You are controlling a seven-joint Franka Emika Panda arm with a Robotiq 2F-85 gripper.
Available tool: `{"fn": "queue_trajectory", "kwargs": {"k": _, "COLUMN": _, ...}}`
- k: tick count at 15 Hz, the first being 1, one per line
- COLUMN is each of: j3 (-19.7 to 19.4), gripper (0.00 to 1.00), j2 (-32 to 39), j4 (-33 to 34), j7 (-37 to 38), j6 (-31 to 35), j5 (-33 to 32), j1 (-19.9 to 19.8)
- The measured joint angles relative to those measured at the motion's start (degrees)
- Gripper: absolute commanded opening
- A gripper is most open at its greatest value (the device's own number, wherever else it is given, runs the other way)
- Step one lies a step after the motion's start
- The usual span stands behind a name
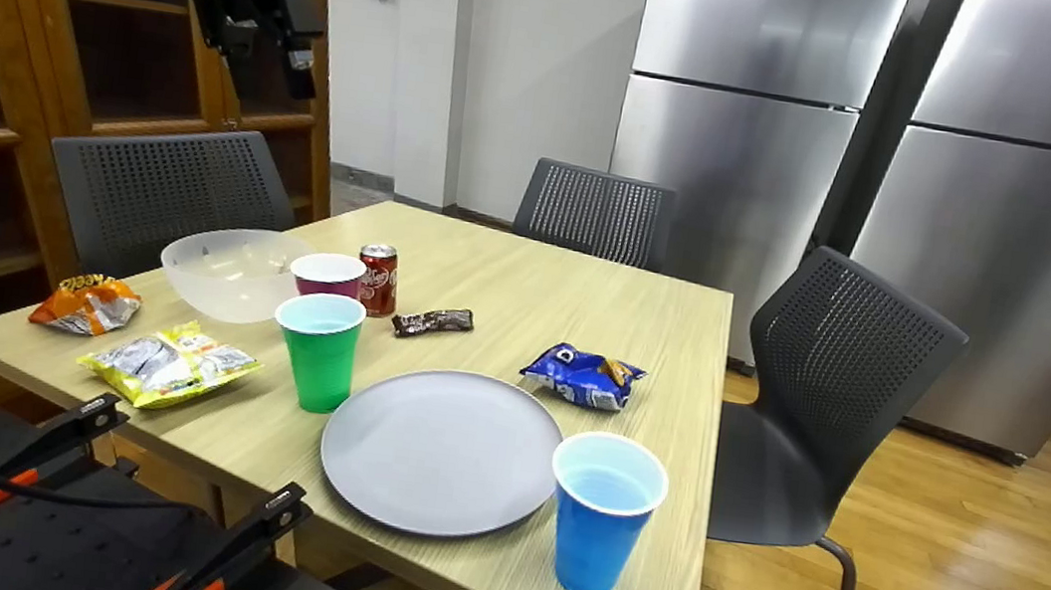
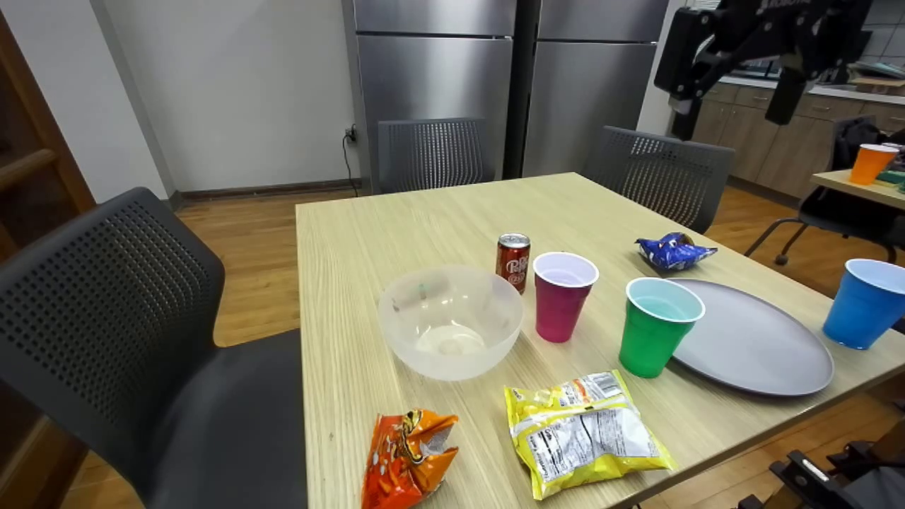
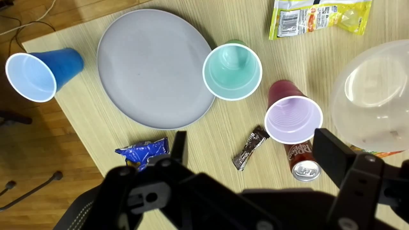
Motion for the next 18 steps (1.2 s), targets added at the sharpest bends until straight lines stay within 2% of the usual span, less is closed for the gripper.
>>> {"fn": "queue_trajectory", "kwargs": {"k": 6, "j3": -2.97, "gripper": 1.0, "j2": 2.69, "j4": -1.3, "j7": -3.05, "j6": 1.27, "j5": -1.05, "j1": 0.14}}
{"fn": "queue_trajectory", "kwargs": {"k": 13, "j3": -6.41, "gripper": 1.0, "j2": 6.63, "j4": -3.02, "j7": -4.98, "j6": 3.47, "j5": -8.39, "j1": -0.1}}
{"fn": "queue_trajectory", "kwargs": {"k": 18, "j3": -9.53, "gripper": 1.0, "j2": 10.47, "j4": -3.22, "j7": -8.58, "j6": 5.95, "j5": -10.08, "j1": -0.15}}
